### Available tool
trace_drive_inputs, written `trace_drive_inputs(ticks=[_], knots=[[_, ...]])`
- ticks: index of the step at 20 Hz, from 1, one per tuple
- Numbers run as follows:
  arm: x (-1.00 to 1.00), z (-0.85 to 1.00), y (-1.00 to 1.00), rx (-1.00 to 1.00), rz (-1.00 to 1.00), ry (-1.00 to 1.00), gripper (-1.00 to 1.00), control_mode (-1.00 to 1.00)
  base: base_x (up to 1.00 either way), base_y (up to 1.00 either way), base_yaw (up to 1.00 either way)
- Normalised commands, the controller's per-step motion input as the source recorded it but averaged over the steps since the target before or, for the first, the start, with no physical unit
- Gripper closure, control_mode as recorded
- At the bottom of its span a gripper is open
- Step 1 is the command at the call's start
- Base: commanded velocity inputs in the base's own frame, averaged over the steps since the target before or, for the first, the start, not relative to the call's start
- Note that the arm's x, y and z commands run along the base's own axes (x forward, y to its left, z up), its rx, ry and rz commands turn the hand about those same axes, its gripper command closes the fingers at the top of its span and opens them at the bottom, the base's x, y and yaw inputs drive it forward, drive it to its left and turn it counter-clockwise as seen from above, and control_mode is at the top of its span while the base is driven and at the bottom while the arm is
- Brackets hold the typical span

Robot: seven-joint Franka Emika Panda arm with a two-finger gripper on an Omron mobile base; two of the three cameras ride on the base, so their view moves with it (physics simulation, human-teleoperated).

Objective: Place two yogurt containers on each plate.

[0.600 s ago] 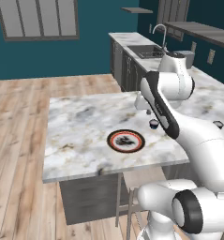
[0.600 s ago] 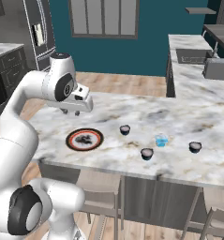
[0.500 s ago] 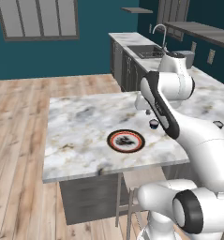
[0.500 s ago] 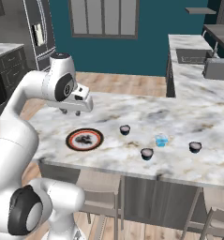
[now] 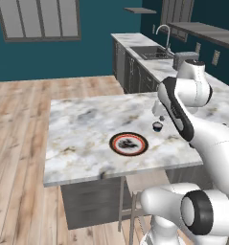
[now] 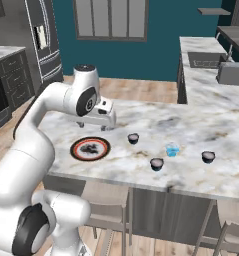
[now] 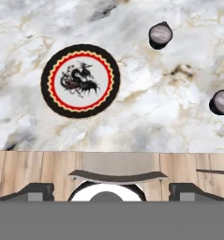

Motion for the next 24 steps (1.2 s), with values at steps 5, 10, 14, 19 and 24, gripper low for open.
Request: trace_drive_inputs(ticks=[5, 10, 14, 19, 24], knots=[[0.35, -0.38, -0.63, 0.0, 0.0, 0.0, -1.0, -1.0, 0.0, 0.0, 0.0], [0.62, -0.41, -0.39, 0.0, -0.01, 0.0, -1.0, -1.0, 0.0, 0.0, 0.0], [0.67, -0.43, -0.21, 0.0, 0.0, 0.0, -1.0, -1.0, 0.0, 0.0, 0.0], [0.74, -0.38, -0.07, 0.0, 0.0, 0.0, -1.0, -1.0, 0.0, 0.0, 0.0], [0.62, -0.28, 0.0, -0.01, 0.0, 0.0, -1.0, -1.0, 0.0, 0.0, 0.0]])
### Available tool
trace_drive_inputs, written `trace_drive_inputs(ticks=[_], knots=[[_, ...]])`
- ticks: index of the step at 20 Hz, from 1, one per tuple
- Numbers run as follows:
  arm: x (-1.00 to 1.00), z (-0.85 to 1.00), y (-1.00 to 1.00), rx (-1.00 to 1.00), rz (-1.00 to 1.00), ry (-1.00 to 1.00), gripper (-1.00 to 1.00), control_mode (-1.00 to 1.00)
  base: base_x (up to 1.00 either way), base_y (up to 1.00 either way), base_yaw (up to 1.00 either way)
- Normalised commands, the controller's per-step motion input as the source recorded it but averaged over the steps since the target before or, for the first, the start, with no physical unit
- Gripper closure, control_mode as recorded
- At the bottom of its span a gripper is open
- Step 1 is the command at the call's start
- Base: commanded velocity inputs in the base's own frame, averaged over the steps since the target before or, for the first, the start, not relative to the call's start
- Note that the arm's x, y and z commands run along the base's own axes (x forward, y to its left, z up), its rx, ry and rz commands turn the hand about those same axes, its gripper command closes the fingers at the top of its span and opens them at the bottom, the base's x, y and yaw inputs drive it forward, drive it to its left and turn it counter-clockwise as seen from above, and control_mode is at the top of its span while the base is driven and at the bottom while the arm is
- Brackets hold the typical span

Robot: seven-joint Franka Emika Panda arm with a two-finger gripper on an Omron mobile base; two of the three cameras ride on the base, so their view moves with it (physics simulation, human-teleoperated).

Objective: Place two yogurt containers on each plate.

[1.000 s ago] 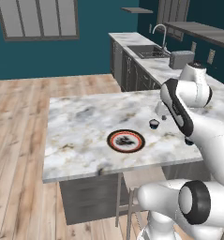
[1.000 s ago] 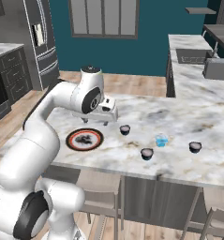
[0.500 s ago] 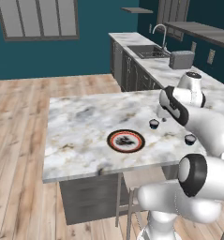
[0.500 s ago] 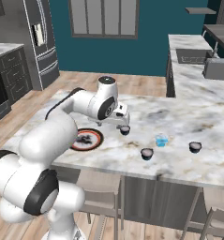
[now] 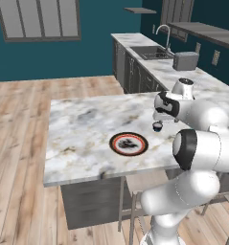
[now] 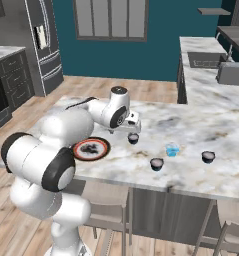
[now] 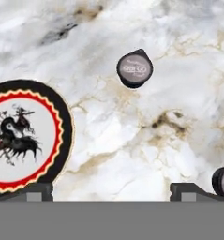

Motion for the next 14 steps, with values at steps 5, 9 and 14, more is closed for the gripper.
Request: trace_drive_inputs(ticks=[5, 9, 14], knots=[[0.48, -0.31, -0.06, -0.03, -0.03, 0.04, -1.0, -1.0, 0.0, 0.0, 0.0], [0.32, -0.42, -0.05, -0.03, -0.04, 0.0, -1.0, -1.0, 0.0, 0.0, 0.0], [0.34, -0.36, -0.02, 0.0, -0.03, 0.0, -1.0, -1.0, 0.0, 0.0, 0.0]])
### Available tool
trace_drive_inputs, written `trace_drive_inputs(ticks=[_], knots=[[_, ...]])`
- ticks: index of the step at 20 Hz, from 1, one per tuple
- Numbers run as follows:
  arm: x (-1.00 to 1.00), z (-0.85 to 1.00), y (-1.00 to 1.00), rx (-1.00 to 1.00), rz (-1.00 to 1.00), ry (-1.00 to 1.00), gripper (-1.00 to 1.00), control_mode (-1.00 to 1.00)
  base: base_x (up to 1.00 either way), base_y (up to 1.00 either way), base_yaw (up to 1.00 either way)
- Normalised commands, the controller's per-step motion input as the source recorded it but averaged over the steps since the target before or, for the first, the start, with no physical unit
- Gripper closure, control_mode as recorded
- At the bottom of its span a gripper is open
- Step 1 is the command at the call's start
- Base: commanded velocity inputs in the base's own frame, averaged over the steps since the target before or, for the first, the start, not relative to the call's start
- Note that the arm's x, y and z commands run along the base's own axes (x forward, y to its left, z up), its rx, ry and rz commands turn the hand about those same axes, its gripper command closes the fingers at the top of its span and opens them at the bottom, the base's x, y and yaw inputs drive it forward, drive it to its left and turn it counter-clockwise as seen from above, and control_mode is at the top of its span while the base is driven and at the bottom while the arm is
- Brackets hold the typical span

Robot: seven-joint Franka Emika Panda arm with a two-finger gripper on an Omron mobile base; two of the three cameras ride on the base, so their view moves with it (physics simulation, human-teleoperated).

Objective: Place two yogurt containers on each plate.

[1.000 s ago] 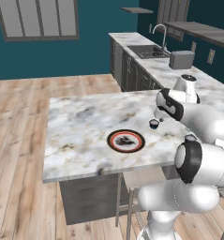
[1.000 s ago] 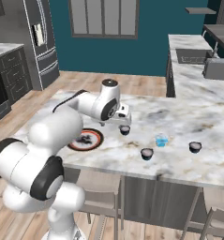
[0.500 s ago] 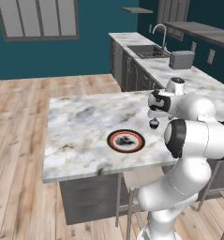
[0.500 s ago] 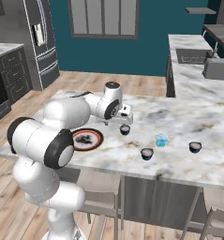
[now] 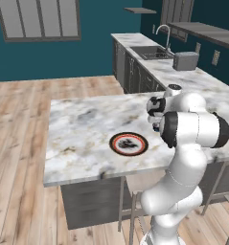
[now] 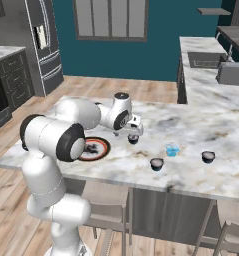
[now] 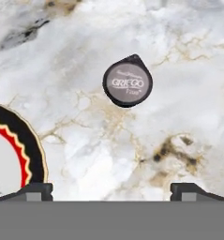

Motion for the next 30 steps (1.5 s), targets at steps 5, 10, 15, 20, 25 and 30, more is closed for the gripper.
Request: trace_drive_inputs(ticks=[5, 10, 15, 20, 25, 30], knots=[[0.31, -0.33, -0.09, 0.0, -0.01, 0.0, -1.0, -1.0, 0.0, 0.0, 0.0], [0.27, -0.17, -0.12, 0.0, 0.0, 0.0, -1.0, -1.0, 0.0, 0.0, 0.0], [0.33, -0.18, -0.03, 0.0, 0.0, 0.0, -1.0, -1.0, 0.0, 0.0, 0.0], [0.31, -0.22, -0.02, 0.0, 0.0, 0.0, -1.0, -1.0, 0.0, 0.0, 0.0], [0.3, -0.21, -0.07, 0.0, 0.0, -0.01, -1.0, -1.0, 0.0, 0.0, 0.0], [0.24, -0.13, -0.12, 0.0, 0.0, -0.01, -1.0, -1.0, 0.0, 0.0, 0.0]])
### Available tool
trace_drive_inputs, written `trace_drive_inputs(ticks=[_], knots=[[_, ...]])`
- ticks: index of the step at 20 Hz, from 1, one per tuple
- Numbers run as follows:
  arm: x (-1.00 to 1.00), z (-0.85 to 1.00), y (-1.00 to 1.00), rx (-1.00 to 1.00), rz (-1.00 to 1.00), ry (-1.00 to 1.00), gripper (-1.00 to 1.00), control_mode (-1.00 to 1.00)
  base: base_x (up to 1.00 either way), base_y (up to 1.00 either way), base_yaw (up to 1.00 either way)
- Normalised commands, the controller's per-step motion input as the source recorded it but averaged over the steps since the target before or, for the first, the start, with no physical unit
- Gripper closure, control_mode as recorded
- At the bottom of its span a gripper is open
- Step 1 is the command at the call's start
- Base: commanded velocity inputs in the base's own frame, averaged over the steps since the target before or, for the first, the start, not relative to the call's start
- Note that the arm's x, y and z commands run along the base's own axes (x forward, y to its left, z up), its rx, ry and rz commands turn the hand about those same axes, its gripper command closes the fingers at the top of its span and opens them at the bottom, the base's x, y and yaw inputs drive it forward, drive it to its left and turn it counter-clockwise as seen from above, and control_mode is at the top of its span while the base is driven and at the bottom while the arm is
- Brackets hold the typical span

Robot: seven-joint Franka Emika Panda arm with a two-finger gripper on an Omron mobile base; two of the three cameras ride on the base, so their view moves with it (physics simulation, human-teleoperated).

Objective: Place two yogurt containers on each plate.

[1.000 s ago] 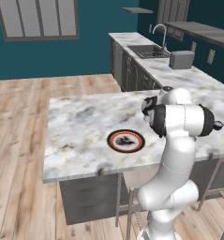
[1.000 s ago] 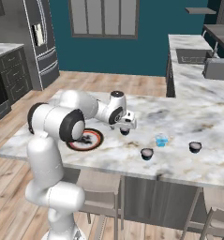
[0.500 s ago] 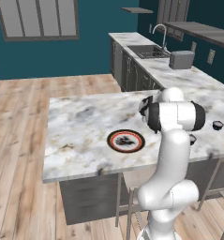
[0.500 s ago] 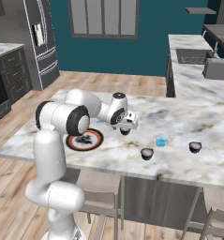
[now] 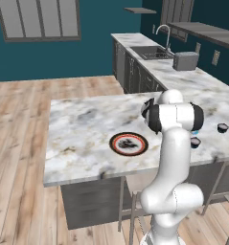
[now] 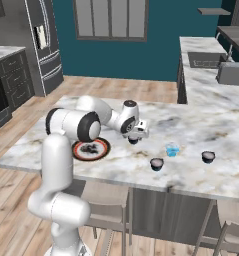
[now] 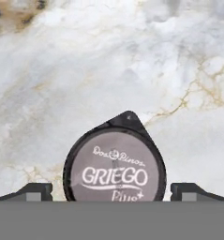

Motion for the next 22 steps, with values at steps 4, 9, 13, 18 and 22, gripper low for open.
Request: trace_drive_inputs(ticks=[4, 9, 13, 18, 22], knots=[[0.18, -0.14, -0.13, 0.0, 0.0, -0.02, -1.0, -1.0, 0.0, 0.0, 0.0], [0.03, -0.18, -0.01, 0.0, 0.0, -0.02, -1.0, -1.0, 0.0, 0.0, 0.0], [0.05, -0.14, 0.0, 0.0, 0.0, -0.06, -1.0, -1.0, 0.0, 0.0, 0.0], [0.01, -0.17, 0.0, 0.0, 0.0, -0.04, -1.0, -1.0, 0.0, 0.0, 0.0], [-0.11, -0.05, 0.0, 0.0, 0.0, -0.1, -1.0, -1.0, 0.0, 0.0, 0.0]])
